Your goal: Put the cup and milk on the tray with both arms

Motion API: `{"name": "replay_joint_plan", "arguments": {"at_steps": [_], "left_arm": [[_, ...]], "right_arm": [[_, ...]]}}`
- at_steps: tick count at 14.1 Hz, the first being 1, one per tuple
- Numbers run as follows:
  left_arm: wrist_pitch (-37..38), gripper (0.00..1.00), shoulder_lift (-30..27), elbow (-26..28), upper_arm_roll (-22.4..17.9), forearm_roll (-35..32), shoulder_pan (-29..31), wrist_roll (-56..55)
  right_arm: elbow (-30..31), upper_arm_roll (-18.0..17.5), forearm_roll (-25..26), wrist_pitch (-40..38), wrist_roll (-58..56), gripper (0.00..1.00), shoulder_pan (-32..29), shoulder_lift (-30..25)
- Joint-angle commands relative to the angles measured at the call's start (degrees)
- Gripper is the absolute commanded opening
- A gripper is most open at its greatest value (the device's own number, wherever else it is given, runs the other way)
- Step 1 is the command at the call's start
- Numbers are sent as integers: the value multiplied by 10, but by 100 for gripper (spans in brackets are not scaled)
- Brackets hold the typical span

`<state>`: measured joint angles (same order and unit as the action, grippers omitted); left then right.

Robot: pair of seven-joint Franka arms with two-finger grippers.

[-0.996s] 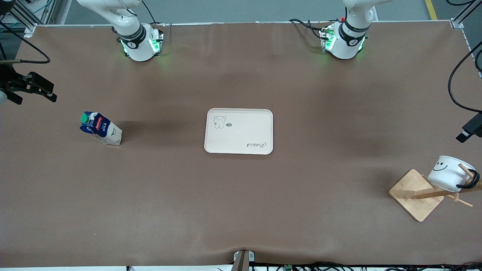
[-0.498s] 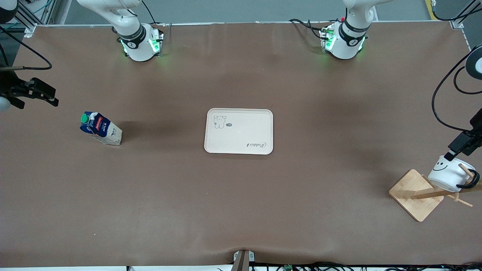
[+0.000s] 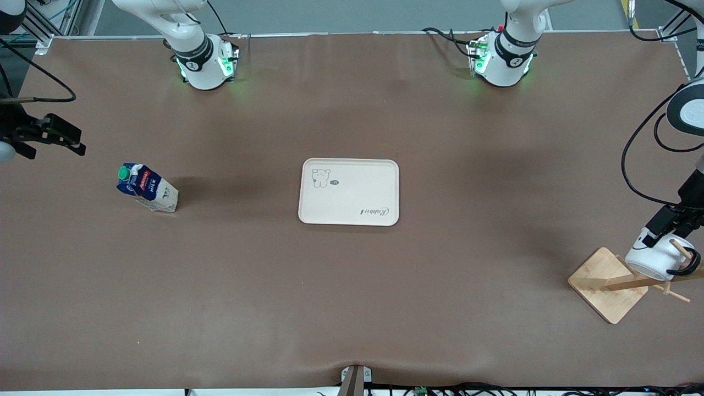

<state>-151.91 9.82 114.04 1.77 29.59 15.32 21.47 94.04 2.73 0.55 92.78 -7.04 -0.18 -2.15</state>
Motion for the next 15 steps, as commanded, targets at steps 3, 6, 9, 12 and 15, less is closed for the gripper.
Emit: {"name": "replay_joint_plan", "arguments": {"at_steps": [3,6,9,12,15], "left_arm": [[-8,46,10,-14,3,16,0,20],[-8,23,16,-16,4,16,0,20],[-8,4,16,-17,6,16,0,20],[-7,0,8,-15,28,17,2,19],[3,0,-13,-4,52,15,2,16]], "right_arm": [[-14,-3,3,-1,-1,100,-5,13],[-12,-4,1,-3,1,100,-1,14],[-11,-2,-25,0,3,100,-11,51],[-11,2,-130,-7,-4,100,-76,75],[-10,2,-98,-4,-11,100,-76,84]]}}
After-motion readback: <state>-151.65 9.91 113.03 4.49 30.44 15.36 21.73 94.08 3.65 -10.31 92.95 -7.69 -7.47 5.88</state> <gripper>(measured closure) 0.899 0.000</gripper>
